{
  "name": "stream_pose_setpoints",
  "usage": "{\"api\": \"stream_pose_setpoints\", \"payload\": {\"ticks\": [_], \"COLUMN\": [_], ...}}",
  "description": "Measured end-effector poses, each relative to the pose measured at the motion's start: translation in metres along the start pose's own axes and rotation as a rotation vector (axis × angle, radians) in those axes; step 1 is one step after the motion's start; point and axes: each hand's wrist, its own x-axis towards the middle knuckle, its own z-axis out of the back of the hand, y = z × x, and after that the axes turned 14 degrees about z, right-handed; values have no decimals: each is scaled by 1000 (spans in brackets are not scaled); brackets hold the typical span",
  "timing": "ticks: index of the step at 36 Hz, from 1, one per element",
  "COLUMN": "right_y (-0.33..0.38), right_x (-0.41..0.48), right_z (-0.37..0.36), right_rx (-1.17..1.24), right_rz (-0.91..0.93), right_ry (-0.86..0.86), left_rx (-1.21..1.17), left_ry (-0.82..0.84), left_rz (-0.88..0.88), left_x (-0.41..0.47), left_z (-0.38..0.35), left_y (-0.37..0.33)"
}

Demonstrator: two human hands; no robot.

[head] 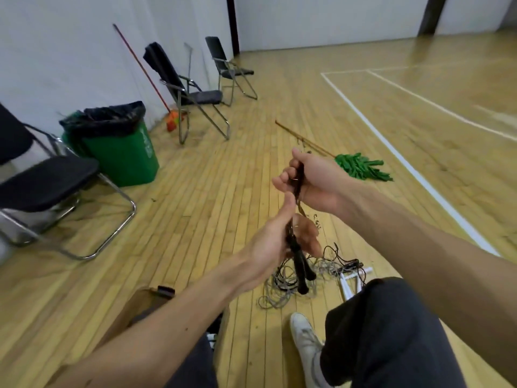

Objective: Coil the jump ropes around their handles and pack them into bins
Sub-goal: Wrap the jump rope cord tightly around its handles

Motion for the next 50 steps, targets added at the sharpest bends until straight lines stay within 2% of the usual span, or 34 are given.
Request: {"api": "stream_pose_setpoints", "payload": {"ticks": [2,4,7,10,12,14,17,19,24,26,30,35,37,44,50], "right_y": [3,4,4,5,8,9,7,8,26,34,48,70,78,94,80], "right_x": [-9,-23,-56,-93,-110,-120,-123,-123,-122,-120,-115,-98,-91,-76,-74], "right_z": [0,3,4,2,1,0,2,3,8,11,19,28,31,40,53], "right_rx": [-78,-257,-390,-417,-544,-741,-857,-875,-639,-583,-469,-376,-364,-311,-183], "right_rz": [-14,-31,-111,-177,-123,-15,11,20,-58,-97,-177,-215,-231,-296,-369], "right_ry": [27,118,373,615,704,687,621,609,656,675,691,703,716,769,704], "left_rx": [-84,-299,-528,-593,-622,-642,-540,-384,197,329,458,418,363,198,342], "left_ry": [-65,-102,-150,-292,-331,-319,-351,-373,-510,-582,-753,-911,-891,-478,-455], "left_rz": [-53,-51,-77,-87,-72,-91,-161,-183,-115,-148,-255,-426,-464,-473,-479], "left_x": [-12,-22,-34,-44,-50,-57,-65,-66,-68,-64,-50,-31,-21,-2,8], "left_z": [-8,-11,-7,-3,-2,-4,-8,-9,-4,1,1,-4,-3,-22,-31], "left_y": [-6,-18,-38,-53,-59,-65,-71,-73,-78,-79,-81,-91,-96,-116,-118]}}
